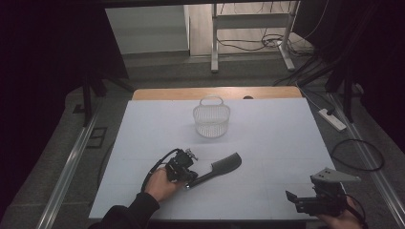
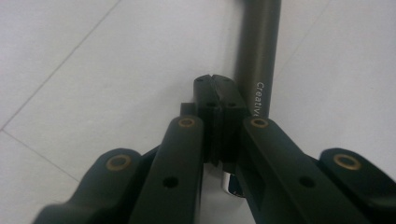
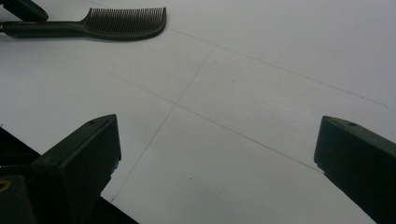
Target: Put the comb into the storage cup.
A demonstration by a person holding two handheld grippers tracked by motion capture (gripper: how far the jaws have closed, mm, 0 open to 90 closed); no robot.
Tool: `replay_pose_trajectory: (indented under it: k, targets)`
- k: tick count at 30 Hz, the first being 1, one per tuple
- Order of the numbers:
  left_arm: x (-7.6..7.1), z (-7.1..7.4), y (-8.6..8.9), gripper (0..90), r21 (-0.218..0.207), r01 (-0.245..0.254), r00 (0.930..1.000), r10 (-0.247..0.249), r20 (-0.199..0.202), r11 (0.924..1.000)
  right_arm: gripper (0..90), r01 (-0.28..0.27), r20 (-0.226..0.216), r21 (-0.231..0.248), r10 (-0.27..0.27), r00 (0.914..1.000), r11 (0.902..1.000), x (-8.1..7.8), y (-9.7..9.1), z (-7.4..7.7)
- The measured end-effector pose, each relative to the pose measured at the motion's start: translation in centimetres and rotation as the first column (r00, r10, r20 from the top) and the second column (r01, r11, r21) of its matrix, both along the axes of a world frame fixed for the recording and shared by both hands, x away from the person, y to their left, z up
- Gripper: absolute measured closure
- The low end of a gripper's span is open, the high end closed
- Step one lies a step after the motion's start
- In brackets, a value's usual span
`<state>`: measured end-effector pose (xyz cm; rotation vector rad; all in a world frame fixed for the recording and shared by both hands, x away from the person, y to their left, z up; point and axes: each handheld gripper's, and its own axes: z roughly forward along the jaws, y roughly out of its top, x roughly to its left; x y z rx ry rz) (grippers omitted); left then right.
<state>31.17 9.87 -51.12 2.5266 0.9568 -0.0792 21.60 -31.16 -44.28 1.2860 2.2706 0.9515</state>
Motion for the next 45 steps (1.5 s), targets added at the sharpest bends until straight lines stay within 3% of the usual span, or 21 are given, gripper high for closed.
replay_pose_trajectory:
  k: [12, 19, 24, 31, 32, 34, 37, 45]
  targets:
    - [-0.2, 0.3, 0.2, 89.1, -0.008, -0.022, 0.9998, 0.022, 0.002, 0.9997, 1.2, -0.001, -0.002, -0.001, 0.001, 1.0000, 1.0000, 0.0, 0.0, 0.0]
    - [-0.5, 2.2, 1.3, 84.6, -0.063, -0.066, 0.9967, 0.069, 0.044, 0.9958, 1.2, -0.002, -0.002, -0.001, 0.002, 1.0000, 1.0000, 0.0, 0.0, 0.0]
    - [-0.7, 2.9, 2.0, 78.9, -0.076, -0.087, 0.9948, 0.090, 0.047, 0.9933, 1.2, -0.002, -0.002, -0.001, 0.002, 1.0000, 1.0000, 0.0, 0.1, 0.0]
    - [-0.9, 3.8, 2.4, 62.2, -0.080, -0.107, 0.9914, 0.112, 0.068, 0.9911, 1.2, -0.003, -0.003, -0.001, 0.003, 1.0000, 1.0000, 0.1, 0.1, 0.0]
    - [-1.0, 3.8, 2.4, 53.5, -0.082, -0.108, 0.9909, 0.114, 0.071, 0.9907, 1.2, -0.002, -0.003, -0.002, 0.002, 1.0000, 1.0000, 0.1, 0.1, 0.0]
    - [-1.0, 4.0, 2.2, 49.9, -0.084, -0.109, 0.9904, 0.116, 0.075, 0.9904, 1.2, -0.003, -0.003, -0.002, 0.003, 1.0000, 1.0000, 0.1, 0.1, 0.0]
    - [-1.1, 4.4, 1.8, 34.4, -0.086, -0.105, 0.9901, 0.113, 0.083, 0.9907, 1.2, -0.003, -0.004, -0.003, 0.003, 1.0000, 1.0000, 0.1, 0.1, 0.0]
    - [-0.9, 5.1, 1.1, 9.8, -0.085, -0.094, 0.9912, 0.101, 0.085, 0.9919, 1.2, -0.002, -0.006, -0.006, 0.002, 1.0000, 1.0000, 0.1, 0.1, 0.0]
